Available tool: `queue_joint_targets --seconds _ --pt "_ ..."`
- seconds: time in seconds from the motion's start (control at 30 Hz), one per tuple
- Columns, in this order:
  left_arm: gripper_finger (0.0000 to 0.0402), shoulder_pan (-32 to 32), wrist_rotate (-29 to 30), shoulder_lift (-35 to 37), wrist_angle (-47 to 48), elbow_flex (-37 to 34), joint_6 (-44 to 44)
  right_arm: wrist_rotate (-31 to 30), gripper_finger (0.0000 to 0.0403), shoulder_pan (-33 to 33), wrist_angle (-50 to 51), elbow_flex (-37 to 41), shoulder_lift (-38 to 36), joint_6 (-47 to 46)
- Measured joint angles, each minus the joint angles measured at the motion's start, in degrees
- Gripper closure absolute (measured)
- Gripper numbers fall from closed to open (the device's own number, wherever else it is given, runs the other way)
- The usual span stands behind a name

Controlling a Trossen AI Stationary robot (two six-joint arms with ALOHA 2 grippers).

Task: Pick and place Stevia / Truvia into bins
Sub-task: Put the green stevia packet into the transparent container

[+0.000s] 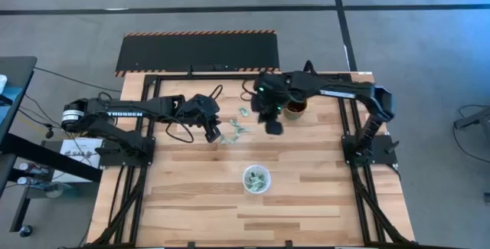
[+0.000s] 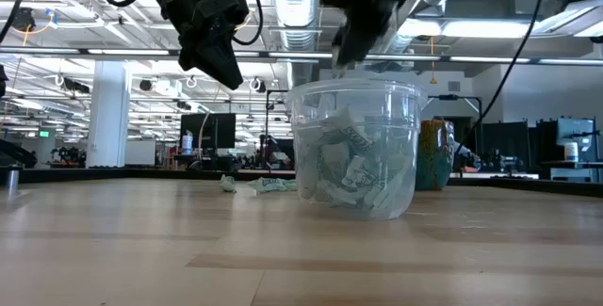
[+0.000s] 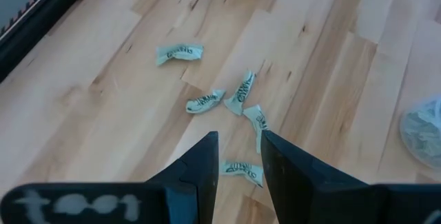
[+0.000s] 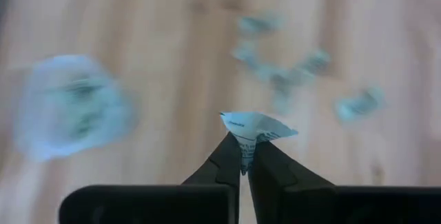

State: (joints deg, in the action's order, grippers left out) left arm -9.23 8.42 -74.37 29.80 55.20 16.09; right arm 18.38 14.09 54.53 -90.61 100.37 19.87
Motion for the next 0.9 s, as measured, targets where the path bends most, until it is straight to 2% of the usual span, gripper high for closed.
queue_joint_targets --seconds 0.13,0.3,0.47,0.67,0.9 --pt "0.0304 -0.3 0.0 0.0 -0.3 0.0 -0.4 3.9 0.0387 -4.8 1.6 -0.1 -4.1 4.4" --pt "0.0304 -1.3 0.0 0.0 -0.5 0.0 -0.5 4.0 0.0374 -11.7 1.5 -0.1 -5.7 5.9" --pt "0.0304 -2.6 0.0 0.0 -0.7 0.0 -0.5 3.8 0.0382 -17.3 -0.6 0.0 -5.5 4.9" --pt "0.0304 -3.1 -0.1 0.0 -0.7 0.0 -0.5 3.7 0.0387 -21.7 -3.6 -0.1 -5.5 0.6" --pt "0.0304 -3.1 -0.5 0.0 -0.7 0.0 -0.5 3.7 0.0364 -24.8 -4.8 -0.1 -5.5 -1.0"
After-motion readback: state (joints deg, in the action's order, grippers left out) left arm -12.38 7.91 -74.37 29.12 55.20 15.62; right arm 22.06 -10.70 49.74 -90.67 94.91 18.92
